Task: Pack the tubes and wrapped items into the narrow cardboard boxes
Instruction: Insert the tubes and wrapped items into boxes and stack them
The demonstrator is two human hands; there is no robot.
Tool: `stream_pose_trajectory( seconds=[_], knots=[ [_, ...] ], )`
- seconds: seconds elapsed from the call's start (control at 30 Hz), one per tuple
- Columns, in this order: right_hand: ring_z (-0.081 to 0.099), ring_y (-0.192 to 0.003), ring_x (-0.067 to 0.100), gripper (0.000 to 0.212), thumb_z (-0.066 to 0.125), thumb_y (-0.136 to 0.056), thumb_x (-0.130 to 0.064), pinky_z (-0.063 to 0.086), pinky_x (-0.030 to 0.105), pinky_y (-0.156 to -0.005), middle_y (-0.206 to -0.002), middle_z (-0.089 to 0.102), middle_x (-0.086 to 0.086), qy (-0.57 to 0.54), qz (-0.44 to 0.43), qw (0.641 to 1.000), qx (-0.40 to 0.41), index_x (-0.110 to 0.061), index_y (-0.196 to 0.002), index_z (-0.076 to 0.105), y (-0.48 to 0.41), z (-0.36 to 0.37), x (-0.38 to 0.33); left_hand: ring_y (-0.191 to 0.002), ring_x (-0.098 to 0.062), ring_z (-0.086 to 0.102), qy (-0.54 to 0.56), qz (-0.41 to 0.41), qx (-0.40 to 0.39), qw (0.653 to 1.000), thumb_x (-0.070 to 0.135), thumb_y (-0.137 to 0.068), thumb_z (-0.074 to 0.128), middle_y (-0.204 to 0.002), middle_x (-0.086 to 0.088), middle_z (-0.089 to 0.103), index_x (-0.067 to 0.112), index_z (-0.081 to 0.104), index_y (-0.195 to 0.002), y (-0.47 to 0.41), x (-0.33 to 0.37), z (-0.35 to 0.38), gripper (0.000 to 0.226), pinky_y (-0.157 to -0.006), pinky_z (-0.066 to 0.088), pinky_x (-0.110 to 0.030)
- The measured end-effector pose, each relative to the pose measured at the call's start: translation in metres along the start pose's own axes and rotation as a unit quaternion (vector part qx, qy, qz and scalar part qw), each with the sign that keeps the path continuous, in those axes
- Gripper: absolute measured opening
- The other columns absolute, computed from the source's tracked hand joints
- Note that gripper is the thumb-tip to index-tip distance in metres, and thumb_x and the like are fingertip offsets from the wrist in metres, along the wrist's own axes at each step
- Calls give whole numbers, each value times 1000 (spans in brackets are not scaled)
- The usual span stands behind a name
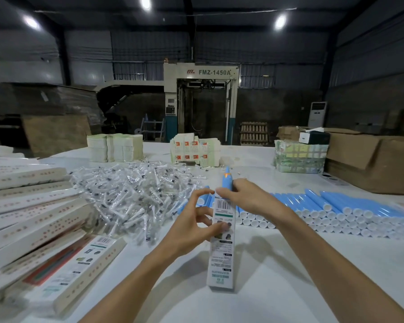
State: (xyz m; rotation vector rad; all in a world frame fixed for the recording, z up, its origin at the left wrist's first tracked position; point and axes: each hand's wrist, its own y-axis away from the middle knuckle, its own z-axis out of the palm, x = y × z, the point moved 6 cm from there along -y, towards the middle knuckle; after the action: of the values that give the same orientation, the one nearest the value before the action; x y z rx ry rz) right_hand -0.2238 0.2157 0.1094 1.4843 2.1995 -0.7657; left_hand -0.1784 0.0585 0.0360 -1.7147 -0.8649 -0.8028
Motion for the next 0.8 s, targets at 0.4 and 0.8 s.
stream_pose_trajectory(
  seconds=[0.4, 0.8],
  knots=[
    [67, -95, 10, 16, 57, -107, -28, 57, 32, -85, -117, 56, -3, -116, -165, 975, 96, -22, -117, 68, 9, 15, -30, -82, -17, 76, -38, 30, 78, 996, 36, -89, 88, -107, 6, 81, 45, 38, -146, -3, -2, -42, 76, -78, 63, -29],
    [61, -75, 13, 9, 59, -102, -15, 47, 25, -66, -88, 65, -7, -99, 24, 988, 120, -21, -104, 64, 1, 86, 55, -75, -3, 76, -139, 19, 369, 919, 36, -105, 68, -118, 10, 72, 51, 26, -162, 17, 3, -109, 73, -57, 56, -20]
  ],
)
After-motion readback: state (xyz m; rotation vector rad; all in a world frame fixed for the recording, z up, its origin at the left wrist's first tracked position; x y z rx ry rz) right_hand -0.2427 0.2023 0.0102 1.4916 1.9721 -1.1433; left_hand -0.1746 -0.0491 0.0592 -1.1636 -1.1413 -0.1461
